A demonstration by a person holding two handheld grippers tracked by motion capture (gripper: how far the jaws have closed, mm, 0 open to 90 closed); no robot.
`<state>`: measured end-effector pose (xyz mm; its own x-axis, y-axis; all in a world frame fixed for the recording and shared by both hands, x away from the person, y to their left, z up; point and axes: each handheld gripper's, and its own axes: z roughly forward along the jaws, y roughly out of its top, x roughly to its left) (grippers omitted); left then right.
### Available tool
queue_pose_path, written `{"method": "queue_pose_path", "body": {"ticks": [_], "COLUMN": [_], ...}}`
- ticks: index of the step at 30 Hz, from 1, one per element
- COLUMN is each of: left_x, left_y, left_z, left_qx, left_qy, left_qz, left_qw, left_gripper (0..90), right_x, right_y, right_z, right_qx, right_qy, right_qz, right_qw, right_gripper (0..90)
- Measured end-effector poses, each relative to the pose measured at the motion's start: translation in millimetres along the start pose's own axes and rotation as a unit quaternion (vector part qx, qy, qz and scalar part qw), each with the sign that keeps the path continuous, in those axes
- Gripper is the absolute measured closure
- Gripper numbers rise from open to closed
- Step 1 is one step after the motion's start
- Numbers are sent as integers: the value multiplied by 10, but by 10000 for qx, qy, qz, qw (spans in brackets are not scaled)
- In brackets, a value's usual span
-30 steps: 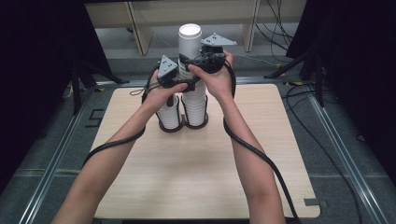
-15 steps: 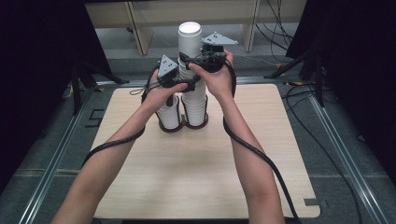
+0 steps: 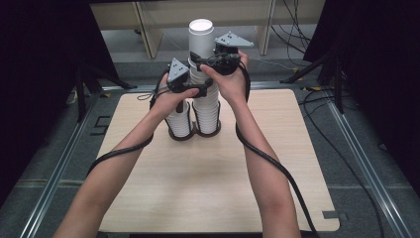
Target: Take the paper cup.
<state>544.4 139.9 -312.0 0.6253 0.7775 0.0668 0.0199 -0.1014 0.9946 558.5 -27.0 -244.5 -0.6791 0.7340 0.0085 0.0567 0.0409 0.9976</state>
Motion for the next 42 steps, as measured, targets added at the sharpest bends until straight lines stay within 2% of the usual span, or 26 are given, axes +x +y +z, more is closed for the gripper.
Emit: {"method": "queue_pose_path", "body": {"ticks": [3,4,8,10,11,17,18,19,22,25,28,42], "left_x": [-5,-1,-8,-1,-6,-5,0,13,2,-1,-4,2], "left_y": [-1,-1,-2,0,0,2,3,6,5,7,6,7], "left_z": [1,1,1,0,2,2,-1,-8,-1,1,2,1], "left_qx": [1,1,5,4,6,7,31,114,50,39,26,52], "left_qy": [1,-2,0,-1,-4,-16,-7,20,1,4,11,2], "left_qz": [-33,-5,-57,-2,-40,-15,18,113,37,21,10,55], "left_qw": [10000,10000,10000,10000,10000,10000,10000,9999,10000,10000,10000,10000], "left_gripper": [51,51,51,51,52,52,52,52,52,52,52,51], "right_x": [-7,3,-3,0,10,16,16,7,18,35,40,42], "right_y": [16,19,35,39,41,96,96,131,180,204,228,308], "right_z": [-6,-7,-17,-21,-22,-27,-27,-31,-43,-50,-64,-165], "right_qx": [-56,-34,-135,-210,-228,-361,-361,-376,-431,-483,-524,-832], "right_qy": [-24,-3,-42,-70,-54,-50,-50,-103,-139,-99,-120,-161], "right_qz": [-45,39,-45,-45,41,58,58,-48,-117,-24,-46,-47], "right_qw": [10000,10000,9999,9997,9997,9993,9993,9992,9989,9988,9985,9964], "right_gripper": [190,191,196,199,200,212,212,218,224,225,227,227]}}
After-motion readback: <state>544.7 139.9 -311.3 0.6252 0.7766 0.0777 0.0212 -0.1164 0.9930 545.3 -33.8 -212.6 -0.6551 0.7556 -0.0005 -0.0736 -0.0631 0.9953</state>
